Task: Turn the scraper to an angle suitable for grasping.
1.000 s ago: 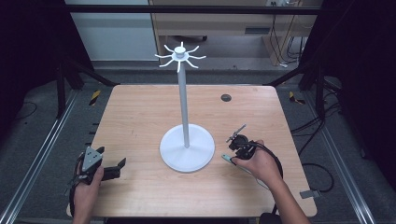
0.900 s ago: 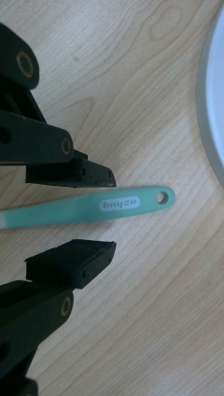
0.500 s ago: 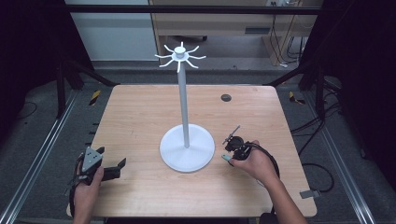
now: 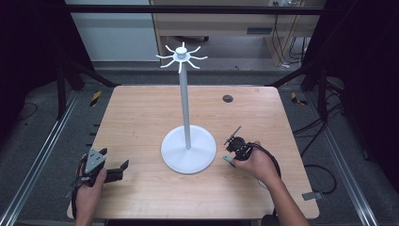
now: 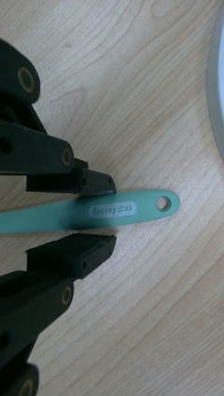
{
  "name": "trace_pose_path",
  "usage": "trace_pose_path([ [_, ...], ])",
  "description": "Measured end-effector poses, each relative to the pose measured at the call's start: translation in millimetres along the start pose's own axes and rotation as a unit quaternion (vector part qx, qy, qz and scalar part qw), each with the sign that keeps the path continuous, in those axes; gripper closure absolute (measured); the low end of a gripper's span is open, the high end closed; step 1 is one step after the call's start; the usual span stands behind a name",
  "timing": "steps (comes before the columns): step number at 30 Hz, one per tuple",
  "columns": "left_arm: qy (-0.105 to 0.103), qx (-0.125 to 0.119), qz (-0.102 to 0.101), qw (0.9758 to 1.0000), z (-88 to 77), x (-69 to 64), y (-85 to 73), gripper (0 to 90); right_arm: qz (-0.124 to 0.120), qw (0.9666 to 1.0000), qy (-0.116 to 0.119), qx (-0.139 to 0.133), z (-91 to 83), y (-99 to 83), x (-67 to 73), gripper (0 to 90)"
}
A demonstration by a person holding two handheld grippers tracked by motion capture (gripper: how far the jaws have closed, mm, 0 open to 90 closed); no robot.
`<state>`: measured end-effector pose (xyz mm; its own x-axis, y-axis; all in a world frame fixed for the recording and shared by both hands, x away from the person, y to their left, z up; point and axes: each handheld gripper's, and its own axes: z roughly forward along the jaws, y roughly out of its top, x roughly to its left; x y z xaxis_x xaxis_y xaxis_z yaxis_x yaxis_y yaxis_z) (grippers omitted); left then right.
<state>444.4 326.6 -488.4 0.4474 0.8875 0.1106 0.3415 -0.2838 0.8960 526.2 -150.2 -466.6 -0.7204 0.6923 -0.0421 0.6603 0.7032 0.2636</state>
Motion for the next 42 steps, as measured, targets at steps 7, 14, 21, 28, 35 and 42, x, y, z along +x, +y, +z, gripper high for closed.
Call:
trace_pose_path([
  [7,-0.001,0.000,0.002,1.0000,1.1,-0.7,0.1,3.2,0.002,1.0000,0.003,0.005,1.7,3.4,0.8,69.9],
  [14,-0.003,0.000,0.003,1.0000,1.5,-2.1,0.5,3.2,-0.010,0.9999,-0.002,0.009,1.8,6.0,3.0,72.3],
  [21,-0.003,0.000,0.003,1.0000,1.5,-2.3,0.5,3.3,-0.018,0.9997,-0.019,0.001,1.2,4.0,6.6,74.1],
  [28,-0.004,0.002,0.004,1.0000,1.9,-1.6,0.3,3.3,-0.001,0.9992,-0.019,-0.035,-16.2,-0.3,3.2,74.3],
  [35,-0.005,0.003,0.005,1.0000,2.3,-2.6,0.3,3.3,0.032,0.9940,-0.038,-0.098,-42.1,-10.9,-3.4,74.3],
  [42,-0.005,-0.001,0.007,1.0000,2.0,-3.0,0.8,3.4,0.053,0.9850,-0.039,-0.159,-62.6,-24.8,-7.7,74.3],
])
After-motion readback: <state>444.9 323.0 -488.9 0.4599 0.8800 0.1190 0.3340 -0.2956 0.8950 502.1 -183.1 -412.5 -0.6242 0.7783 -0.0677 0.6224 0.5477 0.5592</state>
